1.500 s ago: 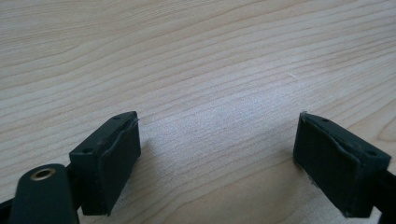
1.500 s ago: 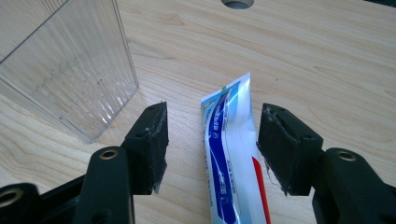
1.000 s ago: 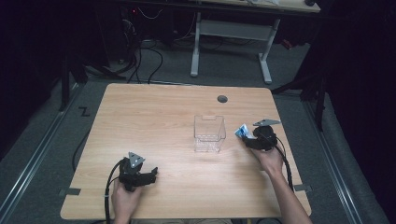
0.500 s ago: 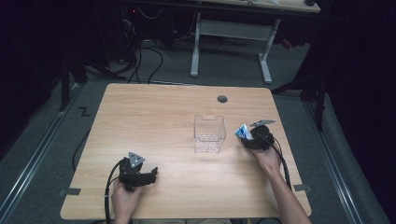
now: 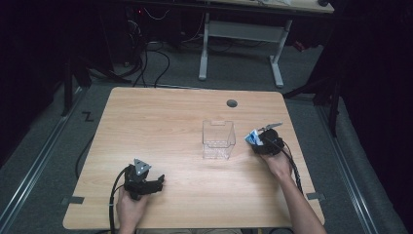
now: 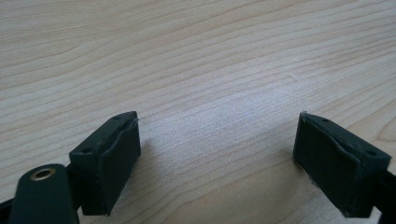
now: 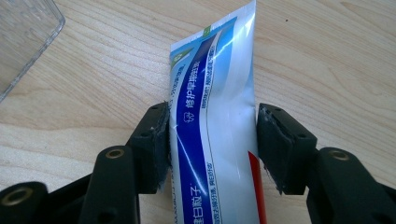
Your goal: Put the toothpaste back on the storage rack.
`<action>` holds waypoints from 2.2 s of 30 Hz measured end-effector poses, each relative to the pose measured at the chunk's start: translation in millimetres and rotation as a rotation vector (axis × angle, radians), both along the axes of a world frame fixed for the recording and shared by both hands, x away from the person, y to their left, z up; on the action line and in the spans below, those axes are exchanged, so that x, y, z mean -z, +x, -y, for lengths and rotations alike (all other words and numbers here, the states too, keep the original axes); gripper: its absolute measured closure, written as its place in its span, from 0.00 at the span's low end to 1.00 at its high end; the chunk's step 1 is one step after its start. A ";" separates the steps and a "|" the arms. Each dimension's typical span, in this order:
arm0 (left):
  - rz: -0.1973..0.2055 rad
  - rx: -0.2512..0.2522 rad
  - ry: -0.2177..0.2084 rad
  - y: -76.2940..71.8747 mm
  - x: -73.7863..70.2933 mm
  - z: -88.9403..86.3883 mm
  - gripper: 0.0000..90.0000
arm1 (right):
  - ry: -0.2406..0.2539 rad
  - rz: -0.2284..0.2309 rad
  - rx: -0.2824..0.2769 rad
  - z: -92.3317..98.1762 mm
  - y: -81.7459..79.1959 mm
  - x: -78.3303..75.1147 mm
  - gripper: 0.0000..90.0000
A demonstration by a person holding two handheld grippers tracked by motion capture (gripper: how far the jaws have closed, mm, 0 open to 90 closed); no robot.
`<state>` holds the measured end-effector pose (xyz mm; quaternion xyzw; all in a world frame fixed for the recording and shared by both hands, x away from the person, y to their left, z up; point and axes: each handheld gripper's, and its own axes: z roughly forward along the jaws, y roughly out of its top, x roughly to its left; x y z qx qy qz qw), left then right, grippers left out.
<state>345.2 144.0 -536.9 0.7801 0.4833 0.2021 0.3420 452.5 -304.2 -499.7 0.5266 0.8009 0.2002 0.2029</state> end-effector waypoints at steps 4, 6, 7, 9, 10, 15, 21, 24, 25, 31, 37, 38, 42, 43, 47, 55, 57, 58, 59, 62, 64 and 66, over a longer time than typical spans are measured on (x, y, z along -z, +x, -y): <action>0.000 0.000 0.000 0.0 0.0 0.0 0.17 | 0.004 -0.013 0.010 0.4 1.8 -0.7 0.53; 0.000 0.000 0.000 0.0 0.0 0.0 0.17 | 0.004 -0.015 0.009 0.6 2.6 -0.9 0.53; 0.000 0.000 0.000 0.0 0.0 0.0 0.17 | 0.003 -0.019 0.011 0.3 3.0 -1.1 0.53; 0.000 0.000 0.000 0.0 0.0 0.0 0.17 | -0.008 -0.037 0.011 -0.7 4.8 -2.7 0.54; 0.000 0.000 0.000 0.0 0.0 0.0 0.17 | -0.016 -0.046 0.008 -1.2 6.0 -3.4 0.54; -0.001 0.001 0.000 0.0 -0.1 -0.1 0.17 | -0.021 -0.070 0.012 -2.5 9.5 -4.8 0.54; -0.001 0.000 0.000 0.0 -0.1 -0.1 0.17 | -0.034 -0.098 0.007 -3.8 12.5 -4.9 0.52; 0.000 0.000 0.000 0.0 0.0 0.0 0.17 | -0.040 -0.112 0.005 -4.5 14.9 -2.9 0.51; -0.001 0.000 0.000 0.0 -0.1 -0.1 0.17 | -0.039 -0.114 0.009 -4.6 15.5 -2.0 0.51; -0.001 0.001 0.000 0.0 -0.1 -0.1 0.17 | -0.027 -0.148 0.012 -3.3 19.4 -1.1 0.51; 0.000 0.000 0.000 0.0 0.0 0.0 0.17 | -0.004 -0.168 0.018 -0.1 21.8 -1.8 0.53; -0.001 0.001 0.000 0.0 -0.1 -0.1 0.17 | -0.004 -0.168 0.014 0.3 22.2 -1.9 0.54; -0.001 0.001 0.000 0.0 -0.1 -0.1 0.17 | -0.024 -0.163 0.016 1.3 22.4 -4.2 0.66; -0.001 0.000 -0.001 -0.1 -0.1 -0.1 0.17 | -0.028 -0.166 0.019 3.0 22.6 -5.5 0.72; -0.001 0.000 -0.001 -0.1 -0.1 -0.1 0.17 | 0.000 -0.178 0.017 7.1 24.0 -5.2 0.75; -0.001 0.000 -0.001 0.0 -0.1 -0.1 0.17 | -0.021 -0.172 -0.008 4.6 22.2 -6.6 0.79; -0.001 0.000 -0.001 0.0 -0.1 -0.1 0.17 | -0.028 -0.173 -0.016 3.6 21.4 -7.2 0.79; -0.001 0.000 -0.001 0.0 -0.1 -0.1 0.17 | -0.031 -0.172 -0.022 3.2 20.8 -7.7 0.79; -0.001 0.000 -0.001 0.0 -0.1 -0.1 0.17 | -0.026 -0.172 -0.021 2.2 19.6 -8.4 0.79; -0.001 0.000 -0.001 0.0 -0.1 -0.1 0.17 | -0.008 -0.157 -0.027 2.8 16.7 -11.1 0.79; -0.001 0.000 -0.001 0.0 -0.1 -0.1 0.17 | 0.013 -0.149 -0.029 4.6 14.9 -13.6 0.79; -0.001 0.000 -0.001 0.0 -0.1 -0.1 0.17 | 0.040 -0.141 -0.030 6.8 12.5 -16.9 0.80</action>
